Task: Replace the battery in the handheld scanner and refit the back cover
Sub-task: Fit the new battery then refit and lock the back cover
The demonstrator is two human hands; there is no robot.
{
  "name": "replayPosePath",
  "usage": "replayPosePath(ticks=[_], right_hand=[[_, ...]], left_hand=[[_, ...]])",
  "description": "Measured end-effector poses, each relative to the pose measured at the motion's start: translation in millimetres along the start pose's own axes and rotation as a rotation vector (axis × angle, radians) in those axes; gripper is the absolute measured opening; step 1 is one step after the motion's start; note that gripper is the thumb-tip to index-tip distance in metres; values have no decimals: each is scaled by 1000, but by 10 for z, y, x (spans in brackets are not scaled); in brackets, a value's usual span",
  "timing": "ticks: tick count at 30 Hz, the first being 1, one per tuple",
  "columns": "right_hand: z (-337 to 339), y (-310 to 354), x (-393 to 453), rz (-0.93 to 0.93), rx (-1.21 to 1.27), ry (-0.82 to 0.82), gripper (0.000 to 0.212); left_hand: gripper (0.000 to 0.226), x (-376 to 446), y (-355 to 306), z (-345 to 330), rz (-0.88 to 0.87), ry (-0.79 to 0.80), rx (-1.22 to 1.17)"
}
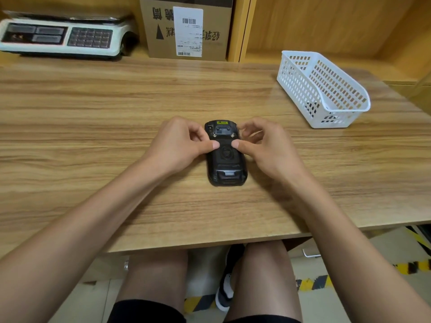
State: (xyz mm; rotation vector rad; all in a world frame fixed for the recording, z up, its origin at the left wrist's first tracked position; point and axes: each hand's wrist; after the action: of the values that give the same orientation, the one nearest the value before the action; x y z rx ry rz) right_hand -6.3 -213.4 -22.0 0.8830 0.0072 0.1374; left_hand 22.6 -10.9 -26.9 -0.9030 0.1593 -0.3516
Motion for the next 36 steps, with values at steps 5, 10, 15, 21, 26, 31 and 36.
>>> replayPosePath(ticks=[5, 10, 15, 21, 26, 31, 36], right_hand=[[55, -40, 61, 7, 15, 95, 32], [64, -43, 76, 30, -1, 124, 24], [98, -37, 98, 29, -14, 156, 24], [100, -54, 134, 28, -25, 178, 21], [96, -56, 151, 33, -39, 186, 20], [109, -53, 153, 23, -54, 199, 18], [100, -51, 146, 10, -72, 181, 16]], left_hand=[[23, 15, 1, 17, -42, 15, 9], [25, 39, 46, 10, -73, 29, 15], [25, 48, 57, 20, -78, 48, 30], [26, 59, 68, 20, -85, 56, 23], [27, 76, 91, 24, -88, 66, 5], [27, 75, 83, 22, -90, 66, 23], [27, 73, 80, 19, -90, 64, 28]])
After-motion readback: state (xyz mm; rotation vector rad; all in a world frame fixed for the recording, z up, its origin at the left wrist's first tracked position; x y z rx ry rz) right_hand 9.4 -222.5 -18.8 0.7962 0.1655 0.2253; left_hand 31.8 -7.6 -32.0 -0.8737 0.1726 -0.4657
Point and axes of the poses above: each hand's wrist, its own x-axis towards the middle knuckle, its own z-axis out of the back of the hand, y = z × x, and after that the axes turned 13 degrees about y, right-handed
